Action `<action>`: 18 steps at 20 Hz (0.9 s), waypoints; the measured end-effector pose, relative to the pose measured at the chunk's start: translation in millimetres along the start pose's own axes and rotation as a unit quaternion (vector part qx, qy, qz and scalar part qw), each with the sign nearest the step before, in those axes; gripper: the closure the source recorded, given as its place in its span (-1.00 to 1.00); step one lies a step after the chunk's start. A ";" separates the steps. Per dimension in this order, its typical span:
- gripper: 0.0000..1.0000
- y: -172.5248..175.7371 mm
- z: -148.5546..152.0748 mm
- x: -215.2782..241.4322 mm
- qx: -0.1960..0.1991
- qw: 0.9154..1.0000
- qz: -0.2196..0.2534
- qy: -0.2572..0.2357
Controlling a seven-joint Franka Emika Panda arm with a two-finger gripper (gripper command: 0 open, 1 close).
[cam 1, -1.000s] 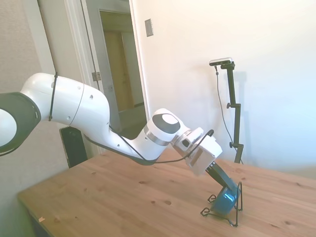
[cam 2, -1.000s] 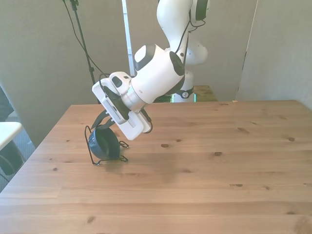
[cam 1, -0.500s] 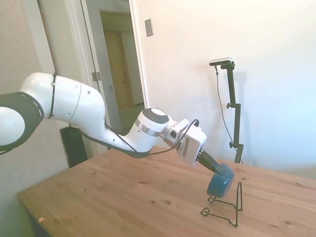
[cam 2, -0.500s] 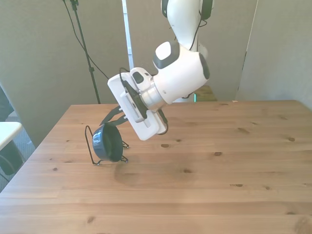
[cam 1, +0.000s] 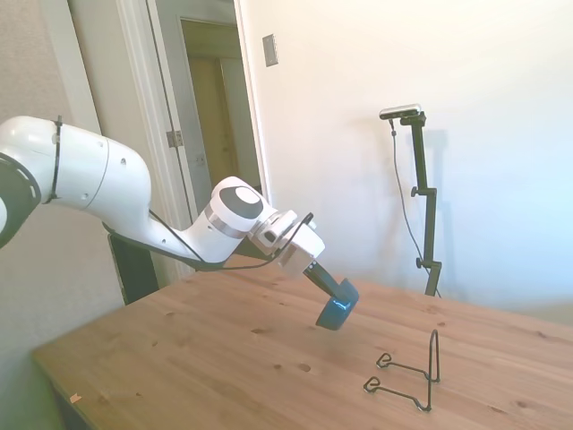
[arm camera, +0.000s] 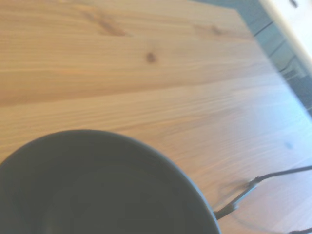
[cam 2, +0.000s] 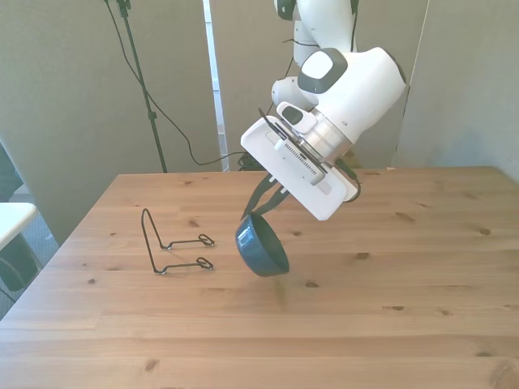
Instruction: Unload the bowl
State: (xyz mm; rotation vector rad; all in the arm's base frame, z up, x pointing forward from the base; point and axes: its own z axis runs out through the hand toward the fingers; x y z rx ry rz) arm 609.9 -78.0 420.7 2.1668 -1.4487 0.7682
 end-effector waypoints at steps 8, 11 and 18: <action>1.00 14.1 -20.5 -36.9 0.069 0.989 -0.019 -0.132; 1.00 17.2 -23.5 -44.5 0.080 0.981 -0.029 -0.173; 1.00 18.2 -27.3 -51.2 0.127 0.957 -0.086 -0.247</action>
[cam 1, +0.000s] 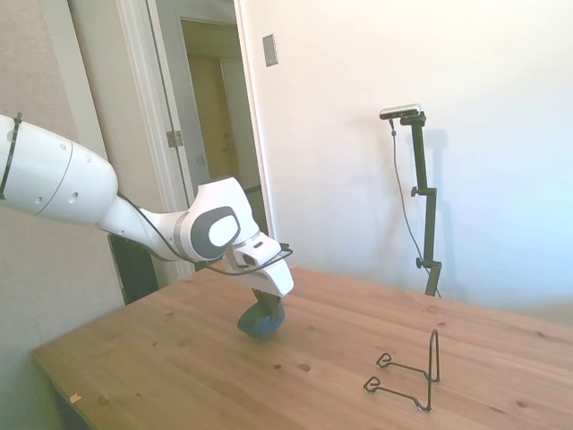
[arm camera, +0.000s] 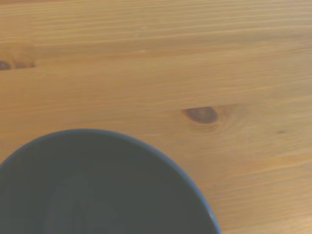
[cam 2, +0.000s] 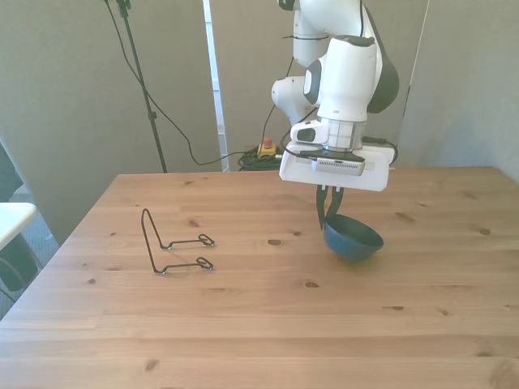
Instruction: Unload the bowl
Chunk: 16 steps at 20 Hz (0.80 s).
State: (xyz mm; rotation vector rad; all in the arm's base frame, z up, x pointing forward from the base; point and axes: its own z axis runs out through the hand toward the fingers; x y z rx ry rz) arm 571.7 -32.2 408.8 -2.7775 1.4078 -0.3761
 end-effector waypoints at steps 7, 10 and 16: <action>1.00 -0.1 15.4 -3.0 0.003 0.997 -0.048 -0.052; 1.00 -2.7 19.6 0.1 -0.004 0.995 -0.064 -0.071; -1.00 -10.1 39.3 13.5 -0.016 0.995 -0.062 -0.078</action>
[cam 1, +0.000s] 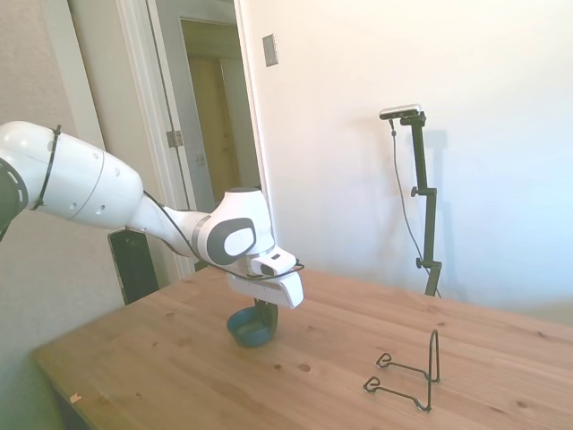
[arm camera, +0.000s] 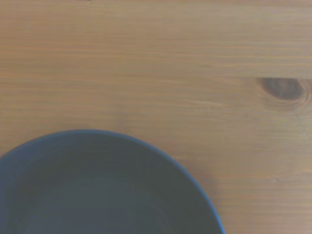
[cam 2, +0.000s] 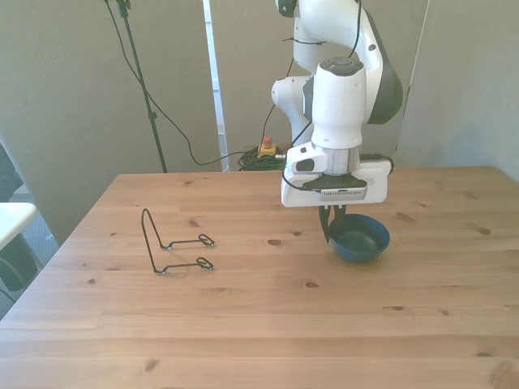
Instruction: Unload the bowl
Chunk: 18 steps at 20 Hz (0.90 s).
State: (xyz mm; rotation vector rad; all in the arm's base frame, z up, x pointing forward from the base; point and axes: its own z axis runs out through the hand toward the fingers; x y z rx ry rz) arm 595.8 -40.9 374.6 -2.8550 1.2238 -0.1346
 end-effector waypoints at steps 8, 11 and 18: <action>-1.00 -0.6 1.2 3.6 -0.002 1.000 0.001 0.000; -1.00 0.1 0.5 4.3 -0.002 1.000 0.002 0.001; -1.00 -0.5 -15.9 2.2 0.007 1.000 0.000 0.011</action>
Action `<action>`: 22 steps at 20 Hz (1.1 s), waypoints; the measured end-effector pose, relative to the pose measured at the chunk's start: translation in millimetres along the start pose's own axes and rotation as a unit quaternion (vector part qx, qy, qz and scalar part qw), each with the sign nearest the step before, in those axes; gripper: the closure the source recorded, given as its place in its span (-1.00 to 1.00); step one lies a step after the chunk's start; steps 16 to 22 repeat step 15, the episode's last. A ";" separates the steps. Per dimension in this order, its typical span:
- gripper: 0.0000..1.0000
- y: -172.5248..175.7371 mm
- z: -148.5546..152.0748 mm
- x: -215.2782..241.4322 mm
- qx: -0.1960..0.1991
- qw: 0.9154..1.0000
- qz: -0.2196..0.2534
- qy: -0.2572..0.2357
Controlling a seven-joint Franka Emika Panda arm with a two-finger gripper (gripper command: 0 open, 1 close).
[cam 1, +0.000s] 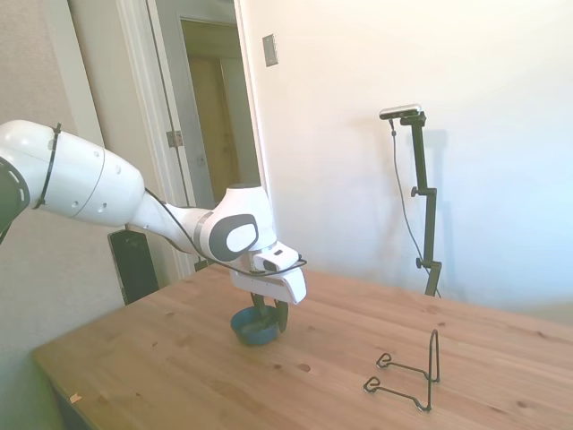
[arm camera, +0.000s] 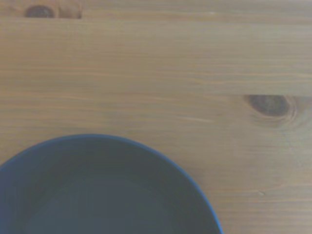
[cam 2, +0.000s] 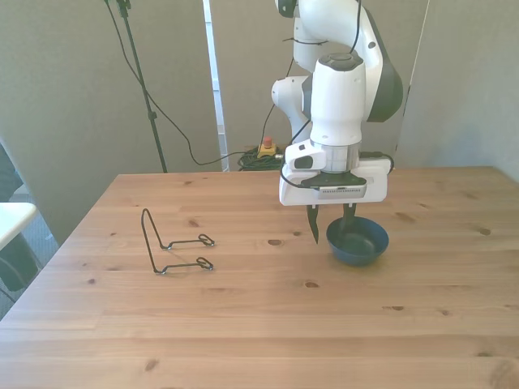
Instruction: Unload the bowl
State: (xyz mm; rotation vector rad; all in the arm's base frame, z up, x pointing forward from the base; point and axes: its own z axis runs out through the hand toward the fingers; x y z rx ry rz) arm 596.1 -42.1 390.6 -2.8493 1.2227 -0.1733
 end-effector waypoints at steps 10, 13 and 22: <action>-1.00 26.7 -63.1 -26.6 0.009 0.995 0.047 0.090; -1.00 35.3 -69.5 -33.1 0.007 0.992 0.065 0.105; -1.00 38.9 -69.5 -37.6 0.010 0.992 0.068 0.107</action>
